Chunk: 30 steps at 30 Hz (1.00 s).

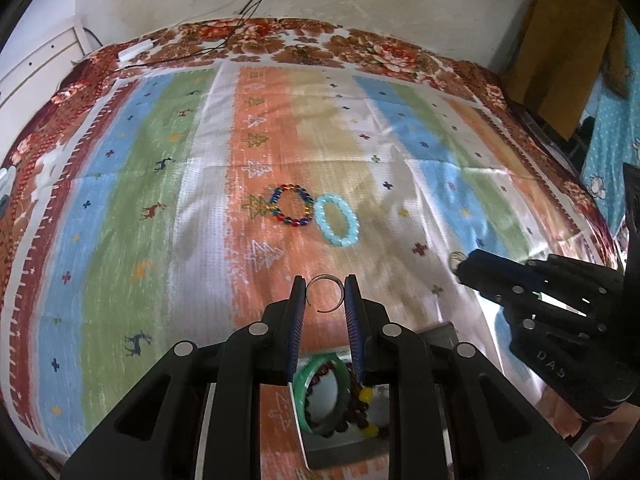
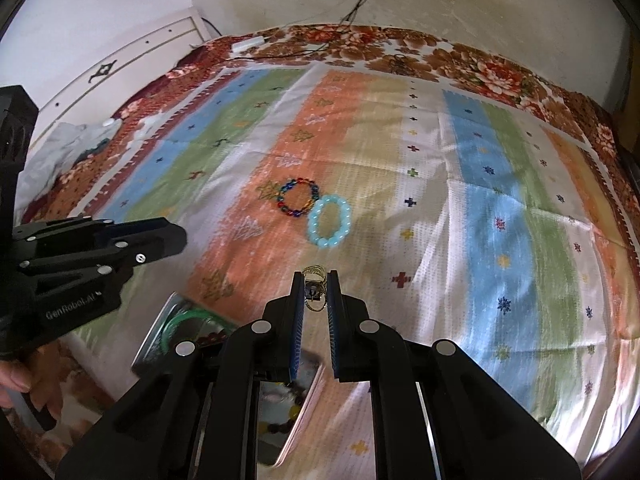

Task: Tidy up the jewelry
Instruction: 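Carry both over the silver tin and open both tools to drop them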

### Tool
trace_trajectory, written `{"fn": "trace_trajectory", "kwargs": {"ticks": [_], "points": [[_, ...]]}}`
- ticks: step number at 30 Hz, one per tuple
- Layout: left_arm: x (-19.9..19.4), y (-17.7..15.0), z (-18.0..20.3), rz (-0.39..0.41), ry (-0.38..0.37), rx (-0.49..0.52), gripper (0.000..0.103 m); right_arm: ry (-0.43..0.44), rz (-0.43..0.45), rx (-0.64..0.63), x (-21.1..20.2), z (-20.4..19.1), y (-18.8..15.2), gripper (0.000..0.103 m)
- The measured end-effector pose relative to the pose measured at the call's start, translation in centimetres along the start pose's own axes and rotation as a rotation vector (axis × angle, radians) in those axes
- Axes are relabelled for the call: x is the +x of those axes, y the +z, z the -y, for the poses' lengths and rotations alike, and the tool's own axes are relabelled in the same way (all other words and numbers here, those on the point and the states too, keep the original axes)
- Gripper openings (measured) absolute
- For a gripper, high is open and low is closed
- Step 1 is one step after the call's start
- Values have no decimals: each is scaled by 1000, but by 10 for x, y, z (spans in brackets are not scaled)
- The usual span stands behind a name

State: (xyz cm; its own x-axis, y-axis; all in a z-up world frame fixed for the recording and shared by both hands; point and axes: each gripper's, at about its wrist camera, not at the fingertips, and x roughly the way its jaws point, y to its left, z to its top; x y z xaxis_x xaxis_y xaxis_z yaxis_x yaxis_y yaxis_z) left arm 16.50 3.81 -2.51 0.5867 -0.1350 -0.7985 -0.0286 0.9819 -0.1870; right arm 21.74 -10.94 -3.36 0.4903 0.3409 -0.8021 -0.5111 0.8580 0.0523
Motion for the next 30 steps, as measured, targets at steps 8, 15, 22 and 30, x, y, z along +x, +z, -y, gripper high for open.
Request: {"fn": "trace_trajectory", "kwargs": {"ticks": [8,15,22,30], "points": [[-12,-20,10,8,-8,22,19,28,4,-21,-13,-12,-16,12],[-22,-35,15,17,-20,27,19,42,-3,-53,-23,-23,-34,12],[-26,-42,16,24,-19,20,19,73,-12,-77,-26,-33,-43,12],[-24,-42,13,18,-39,-2,21,115,-50,-116,-20,-39,-47,12]]}}
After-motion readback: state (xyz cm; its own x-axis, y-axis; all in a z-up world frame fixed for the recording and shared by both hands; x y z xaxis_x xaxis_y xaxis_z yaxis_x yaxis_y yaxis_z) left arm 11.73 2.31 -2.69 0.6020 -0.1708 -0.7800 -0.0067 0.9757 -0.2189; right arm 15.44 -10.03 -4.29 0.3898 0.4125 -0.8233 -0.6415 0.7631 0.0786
